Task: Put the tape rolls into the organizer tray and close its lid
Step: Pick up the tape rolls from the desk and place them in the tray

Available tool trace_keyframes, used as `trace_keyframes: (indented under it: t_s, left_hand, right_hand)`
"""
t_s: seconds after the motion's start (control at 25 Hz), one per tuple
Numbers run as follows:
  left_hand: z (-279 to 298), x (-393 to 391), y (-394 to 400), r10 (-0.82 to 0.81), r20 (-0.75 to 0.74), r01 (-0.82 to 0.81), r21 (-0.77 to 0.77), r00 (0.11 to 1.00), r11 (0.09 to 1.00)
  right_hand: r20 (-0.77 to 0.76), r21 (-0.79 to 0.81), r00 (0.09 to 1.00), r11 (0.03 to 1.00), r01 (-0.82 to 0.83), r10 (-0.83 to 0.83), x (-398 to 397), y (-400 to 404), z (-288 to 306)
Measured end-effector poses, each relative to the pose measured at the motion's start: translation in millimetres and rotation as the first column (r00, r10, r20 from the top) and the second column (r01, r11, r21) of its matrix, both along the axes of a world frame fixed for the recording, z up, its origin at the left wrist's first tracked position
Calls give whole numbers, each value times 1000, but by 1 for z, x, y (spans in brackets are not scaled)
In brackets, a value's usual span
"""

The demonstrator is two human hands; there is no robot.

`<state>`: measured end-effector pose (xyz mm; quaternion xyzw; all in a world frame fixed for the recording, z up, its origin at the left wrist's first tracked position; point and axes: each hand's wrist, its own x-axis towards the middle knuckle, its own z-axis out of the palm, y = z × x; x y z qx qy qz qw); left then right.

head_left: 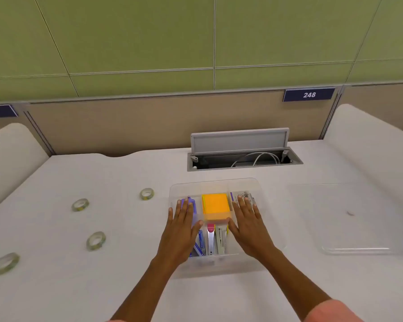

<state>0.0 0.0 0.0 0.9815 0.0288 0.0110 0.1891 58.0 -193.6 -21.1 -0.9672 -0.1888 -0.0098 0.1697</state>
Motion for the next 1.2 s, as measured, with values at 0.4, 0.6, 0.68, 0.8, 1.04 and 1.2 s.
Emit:
trace_keyframes:
  t_s: [0.4, 0.6, 0.68, 0.8, 1.04, 1.2]
  left_hand:
    - [-28, -23, 2, 14, -34, -13, 39, 999, 999]
    - [-30, -27, -2, 15, -54, -8, 131, 998, 991]
    - [-30, -29, -2, 24, -21, -22, 96, 999, 995]
    - [-31, -33, 0, 59, 78, -51, -94, 995, 994]
    - [-39, -59, 7, 175, 137, -117, -352, 975, 929]
    - [-37, -57, 6, 180, 119, -116, -413, 976, 903]
  right_hand:
    - [-7, -61, 999, 997, -39, 39, -9, -3, -15]
    - [3, -11, 999, 999, -36, 36, -12, -3, -11]
    - [2, 4, 999, 999, -34, 34, -13, -3, -11]
    - [6, 21, 1000, 1000, -23, 23, -14, -3, -11]
    - [6, 42, 999, 999, -32, 32, -13, -4, -12]
    - [25, 65, 999, 997, -35, 34, -13, -5, -12]
